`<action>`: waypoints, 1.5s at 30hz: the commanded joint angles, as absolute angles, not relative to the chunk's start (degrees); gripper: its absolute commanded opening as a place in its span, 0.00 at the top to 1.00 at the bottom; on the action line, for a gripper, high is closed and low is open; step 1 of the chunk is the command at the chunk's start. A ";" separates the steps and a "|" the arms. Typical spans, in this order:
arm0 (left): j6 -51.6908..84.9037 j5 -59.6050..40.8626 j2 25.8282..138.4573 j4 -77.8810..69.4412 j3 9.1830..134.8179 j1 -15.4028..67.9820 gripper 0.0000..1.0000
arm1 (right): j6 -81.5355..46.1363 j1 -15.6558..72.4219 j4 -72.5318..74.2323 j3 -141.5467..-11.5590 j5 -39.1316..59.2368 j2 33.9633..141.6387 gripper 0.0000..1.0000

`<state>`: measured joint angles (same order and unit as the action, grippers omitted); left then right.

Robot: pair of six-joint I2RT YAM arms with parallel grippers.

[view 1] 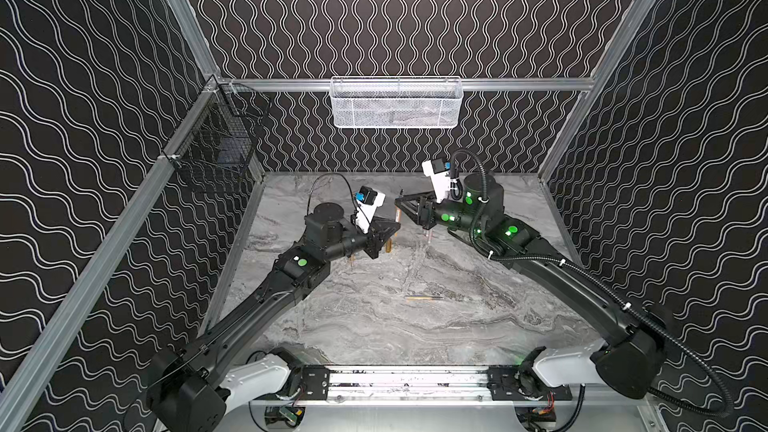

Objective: Insert the pens into the pen caps
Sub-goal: 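Raise the tan pen nib-up with the left gripper while right swings toward it, then lower the open right gripper over a tan cap on the table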

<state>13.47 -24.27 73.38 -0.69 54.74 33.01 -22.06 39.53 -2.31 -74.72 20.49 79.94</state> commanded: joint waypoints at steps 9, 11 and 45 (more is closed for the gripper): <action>13.19 -26.47 74.33 -2.12 56.06 32.89 0.71 | -22.67 40.33 0.55 -74.60 20.23 78.89 0.98; 13.25 -26.22 74.59 -1.66 56.21 32.95 0.56 | -22.58 40.27 0.57 -74.36 19.20 78.08 0.99; 15.11 3.42 68.45 3.66 54.84 32.90 1.00 | -28.72 39.84 -3.24 -71.59 5.36 75.84 0.69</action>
